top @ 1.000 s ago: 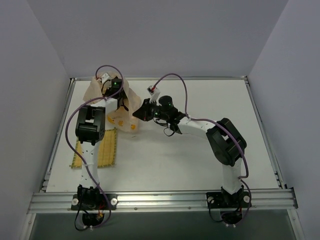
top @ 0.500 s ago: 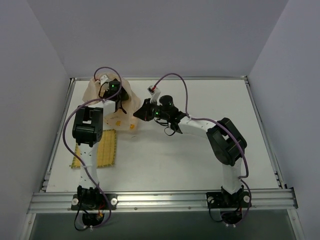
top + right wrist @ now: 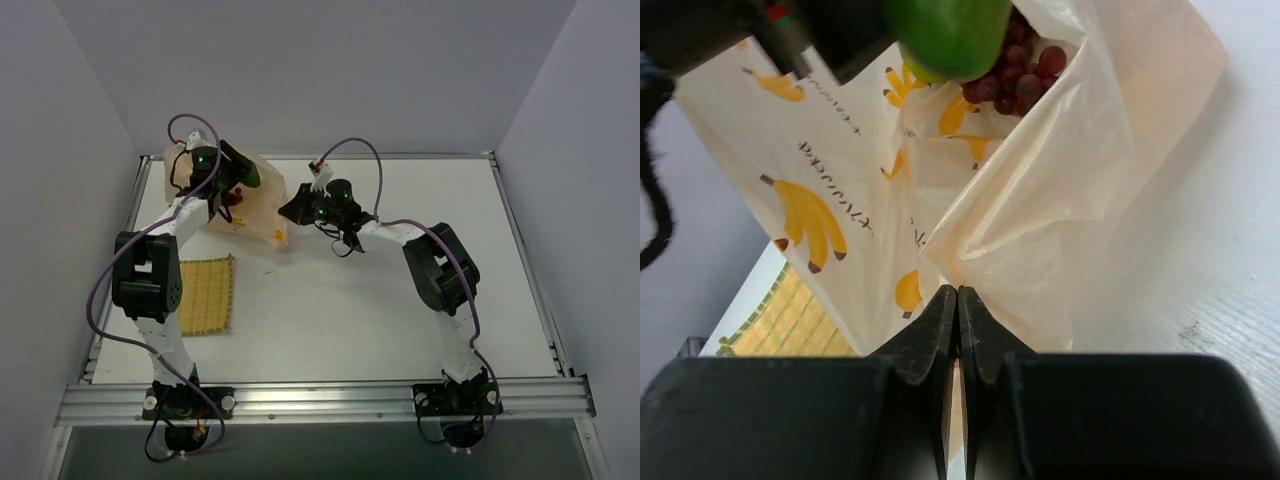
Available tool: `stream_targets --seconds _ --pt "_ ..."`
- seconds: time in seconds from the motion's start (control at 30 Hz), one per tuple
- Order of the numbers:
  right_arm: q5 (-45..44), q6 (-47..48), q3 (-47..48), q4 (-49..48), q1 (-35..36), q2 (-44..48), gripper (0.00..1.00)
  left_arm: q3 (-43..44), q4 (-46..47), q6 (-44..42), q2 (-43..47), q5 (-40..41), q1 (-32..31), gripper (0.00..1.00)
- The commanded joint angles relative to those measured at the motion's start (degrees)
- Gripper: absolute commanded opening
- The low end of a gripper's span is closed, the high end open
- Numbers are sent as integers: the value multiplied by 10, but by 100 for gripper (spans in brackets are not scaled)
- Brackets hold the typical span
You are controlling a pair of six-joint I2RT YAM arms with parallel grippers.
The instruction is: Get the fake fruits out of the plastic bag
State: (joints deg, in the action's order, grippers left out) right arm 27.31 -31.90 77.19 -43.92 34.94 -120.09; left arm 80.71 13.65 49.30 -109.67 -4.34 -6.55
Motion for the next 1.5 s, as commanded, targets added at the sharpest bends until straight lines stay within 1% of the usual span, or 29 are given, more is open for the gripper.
stream_targets --seconds 0.0,0.17,0.2,0.27,0.3,0.4,0.5,0.53,0.6,0.67,0.7,0.73,0.77,0.8,0.83,0.87,0.9,0.93,0.97,1.0,1.03,1.07,1.1,1.13,1.2,1.23,1.3,1.43,1.47 --pt "-7 4 44 -21 2 -9 0 -27 -35 21 41 -100 15 2" --pt "-6 3 60 -17 2 -20 0 -85 -21 52 88 -215 24 2" --pt "-5 0 62 -17 3 -22 0 -94 -19 55 94 -254 24 2" --pt "-6 -1 69 -15 6 -24 0 -112 -8 72 109 -299 25 2" --pt "-8 -2 71 -14 7 -26 0 -129 2 81 123 -337 25 2" --pt "-15 -4 79 -12 10 -25 0 -149 14 101 160 -393 25 2" --pt "-20 -4 80 -12 10 -24 0 -158 -26 85 197 -424 26 2" --pt "-22 -3 80 -12 9 -24 0 -158 -59 76 225 -440 26 3" --pt "-23 -3 79 -11 9 -24 0 -158 -93 44 268 -457 27 2" --pt "-27 -3 77 -9 8 -23 0 -156 -163 6 298 -474 32 2" --pt "-28 -2 75 -8 9 -21 0 -156 -187 -8 334 -475 36 2" --pt "-29 -2 74 -8 9 -20 0 -155 -237 -23 353 -473 40 2" --pt "-29 -2 71 -8 9 -18 0 -155 -262 -54 373 -461 46 2" --pt "-31 -2 68 -8 10 -12 0 -158 -286 -68 418 -452 61 2" --pt "-31 0 62 -9 11 -9 0 -159 -333 -82 443 -438 66 2" --pt "-32 0 58 -10 10 -5 0 -158 -368 -117 466 -415 86 2" --pt "-37 1 54 -10 12 3 0 -151 -410 -138 513 -348 100 2" --pt "-39 4 47 -7 12 7 0 -148 -487 -156 538 -301 102 2" --pt "-41 5 45 -5 12 12 0 -150 -516 -176 563 -246 104 3" --pt "-43 7 41 -4 13 21 0 -157 -538 -178 613 -165 105 2" --pt "-45 10 36 -1 14 26 0 -178 -571 -179 639 -129 108 2" --pt "-45 11 34 0 15 29 0 -192 -581 -177 661 -99 109 2" --pt "-46 12 33 2 17 35 0 -207 -593 -170 704 -39 109 2" --pt "-49 14 32 4 19 39 0 -238 -617 -151 722 -16 110 2" --pt "-51 18 32 7 25 44 0 -276 -625 -133 744 16 112 2" --pt "-52 21 33 13 28 45 0 -324 -615 -109 752 20 113 2" --pt "-53 29 33 19 31 50 0 -357 -583 -88 761 22 114 2" --pt "-52 37 35 33 36 55 0 -405 -486 -36 756 79 114 2" --pt "-52 39 34 34 36 57 0 -413 -472 -30 749 106 114 2"
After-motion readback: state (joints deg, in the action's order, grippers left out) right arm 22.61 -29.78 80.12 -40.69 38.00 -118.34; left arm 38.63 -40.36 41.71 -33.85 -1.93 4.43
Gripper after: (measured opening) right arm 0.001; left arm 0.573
